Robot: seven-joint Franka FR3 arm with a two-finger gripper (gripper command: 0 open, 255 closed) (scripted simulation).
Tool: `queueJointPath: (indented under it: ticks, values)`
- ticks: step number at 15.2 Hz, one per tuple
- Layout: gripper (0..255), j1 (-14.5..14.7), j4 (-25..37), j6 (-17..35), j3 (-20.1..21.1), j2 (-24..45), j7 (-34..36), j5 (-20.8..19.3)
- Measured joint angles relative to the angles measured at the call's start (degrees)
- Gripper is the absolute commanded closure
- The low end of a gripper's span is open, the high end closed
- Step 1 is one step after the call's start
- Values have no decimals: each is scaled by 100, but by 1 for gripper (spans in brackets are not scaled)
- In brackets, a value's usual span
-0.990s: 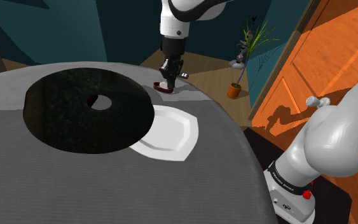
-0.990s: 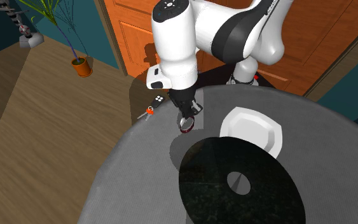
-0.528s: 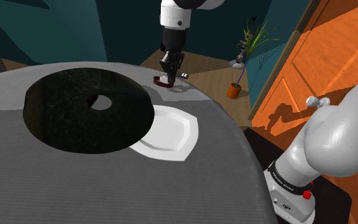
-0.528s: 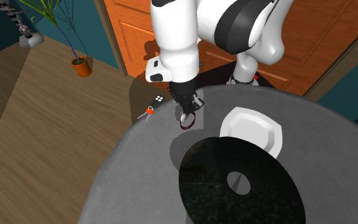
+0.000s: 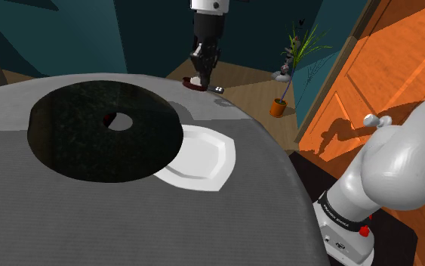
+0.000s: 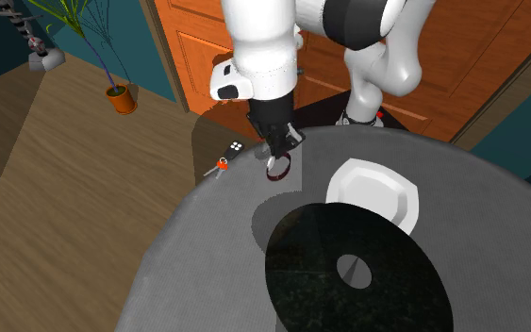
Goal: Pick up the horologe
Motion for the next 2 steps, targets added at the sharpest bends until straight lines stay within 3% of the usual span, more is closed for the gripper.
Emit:
queueJointPath:
  ticks: [2]
  values:
    - [255,2,137,-132,2,2,19,-2]
